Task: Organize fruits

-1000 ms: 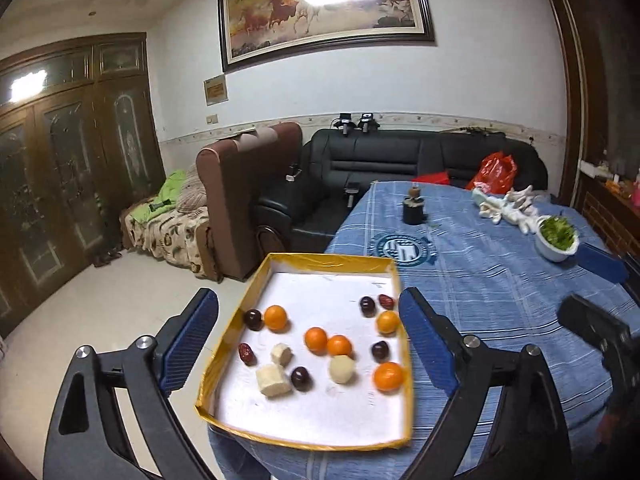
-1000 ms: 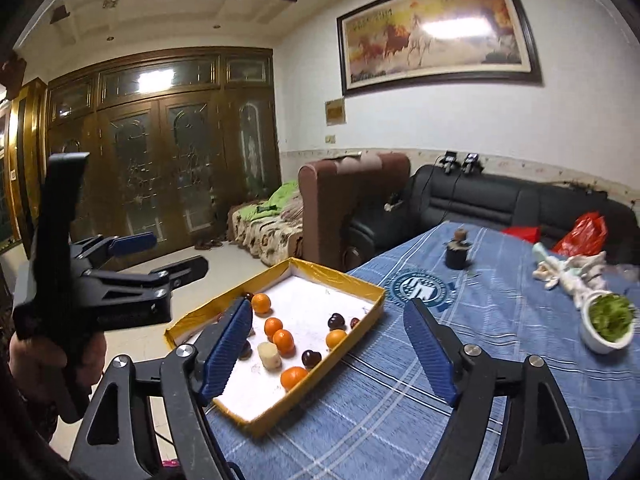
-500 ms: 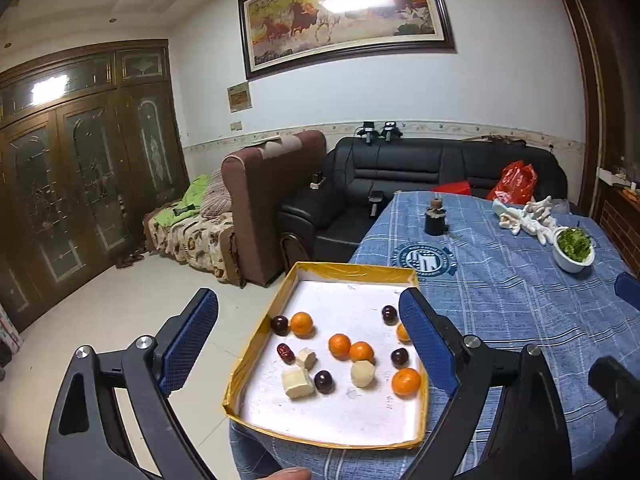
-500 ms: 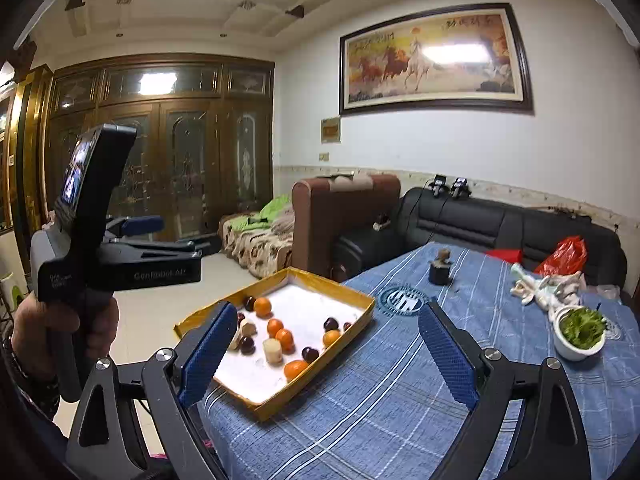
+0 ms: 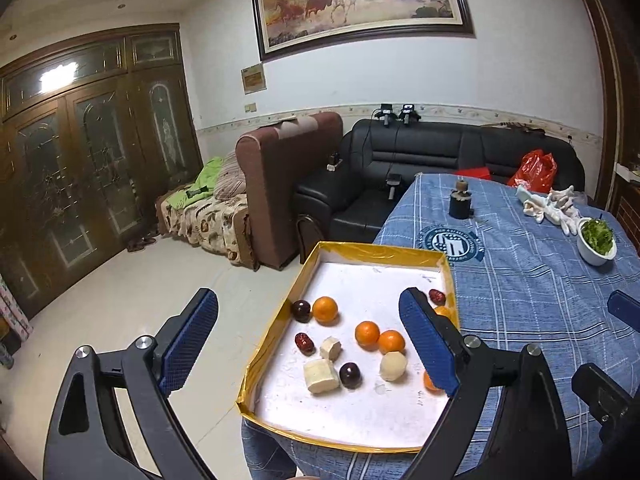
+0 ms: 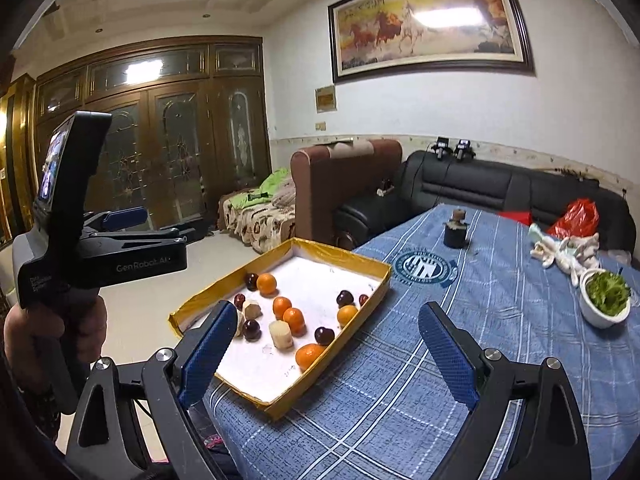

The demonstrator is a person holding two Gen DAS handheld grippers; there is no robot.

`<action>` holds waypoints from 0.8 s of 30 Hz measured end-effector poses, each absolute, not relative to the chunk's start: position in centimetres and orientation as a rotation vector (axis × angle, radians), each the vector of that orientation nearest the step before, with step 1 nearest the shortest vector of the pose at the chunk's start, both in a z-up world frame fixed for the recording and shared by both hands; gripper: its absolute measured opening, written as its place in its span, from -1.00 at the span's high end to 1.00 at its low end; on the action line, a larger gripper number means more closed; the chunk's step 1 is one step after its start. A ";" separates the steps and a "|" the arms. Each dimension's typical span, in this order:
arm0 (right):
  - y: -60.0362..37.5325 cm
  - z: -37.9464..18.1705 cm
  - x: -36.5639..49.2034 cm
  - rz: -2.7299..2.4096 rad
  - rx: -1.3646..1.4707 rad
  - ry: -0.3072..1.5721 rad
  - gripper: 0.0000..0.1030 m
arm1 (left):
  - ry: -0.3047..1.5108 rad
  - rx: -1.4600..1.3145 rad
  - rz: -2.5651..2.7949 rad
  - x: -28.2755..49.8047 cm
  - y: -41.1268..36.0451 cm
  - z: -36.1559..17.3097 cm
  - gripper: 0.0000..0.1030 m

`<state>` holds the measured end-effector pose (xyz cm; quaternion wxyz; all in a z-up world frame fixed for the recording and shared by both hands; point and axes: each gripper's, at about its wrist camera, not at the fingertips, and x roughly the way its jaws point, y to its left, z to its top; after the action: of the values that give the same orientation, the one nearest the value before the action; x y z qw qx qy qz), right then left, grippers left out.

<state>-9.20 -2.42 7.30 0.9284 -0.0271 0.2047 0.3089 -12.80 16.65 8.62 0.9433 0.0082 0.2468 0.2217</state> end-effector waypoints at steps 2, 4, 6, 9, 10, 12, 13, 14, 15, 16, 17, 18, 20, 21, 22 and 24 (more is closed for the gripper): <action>-1.9 6.8 -8.9 0.631 -0.059 0.433 -0.80 | 0.510 0.015 0.458 -12.6 17.1 8.3 -0.80; -1.5 6.5 -8.7 0.633 -0.070 0.442 -0.80 | 0.519 0.013 0.464 -12.4 17.5 7.9 -0.80; -1.0 6.3 -8.3 0.635 -0.081 0.451 -0.80 | 0.527 0.010 0.473 -12.2 17.9 7.5 -0.80; -0.1 6.1 -8.1 0.641 -0.092 0.458 -0.80 | 0.533 0.009 0.488 -12.1 18.5 7.1 -0.80; 0.1 6.0 -8.1 0.641 -0.095 0.458 -0.80 | 0.536 0.005 0.492 -12.0 18.7 6.9 -0.80; 0.6 5.9 -8.0 0.640 -0.105 0.459 -0.80 | 0.540 -0.001 0.494 -11.9 19.1 6.6 -0.80; 0.9 5.8 -8.0 0.639 -0.112 0.459 -0.80 | 0.543 -0.004 0.496 -11.8 19.3 6.5 -0.80; 1.1 5.7 -7.9 0.639 -0.120 0.460 -0.80 | 0.546 -0.006 0.497 -11.8 19.5 6.4 -0.80; 1.5 5.6 -7.9 0.640 -0.126 0.464 -0.80 | 0.548 -0.006 0.497 -11.7 19.7 6.3 -0.80; 1.7 5.5 -7.8 0.640 -0.130 0.466 -0.80 | 0.550 -0.007 0.498 -11.8 19.9 6.2 -0.80; 1.9 5.3 -7.7 0.639 -0.134 0.469 -0.80 | 0.550 -0.009 0.498 -11.7 20.0 6.1 -0.80; 2.1 5.2 -7.6 0.639 -0.137 0.471 -0.80 | 0.550 -0.010 0.498 -11.8 20.2 6.0 -0.80; 2.4 5.1 -7.5 0.640 -0.140 0.476 -0.80 | 0.551 -0.010 0.498 -11.8 20.3 5.9 -0.80; 2.5 5.1 -7.4 0.640 -0.141 0.478 -0.80 | 0.551 -0.010 0.497 -11.8 20.3 6.0 -0.80; 2.6 5.1 -7.4 0.639 -0.142 0.478 -0.80 | 0.551 -0.010 0.496 -11.8 20.4 5.9 -0.80; 2.9 5.0 -7.3 0.641 -0.147 0.481 -0.80 | 0.552 -0.011 0.497 -11.8 20.7 5.7 -0.80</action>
<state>-7.27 2.94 5.00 0.9181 -0.0715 0.2337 0.3119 -11.79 20.68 5.72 0.9317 -0.0056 0.2699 0.2430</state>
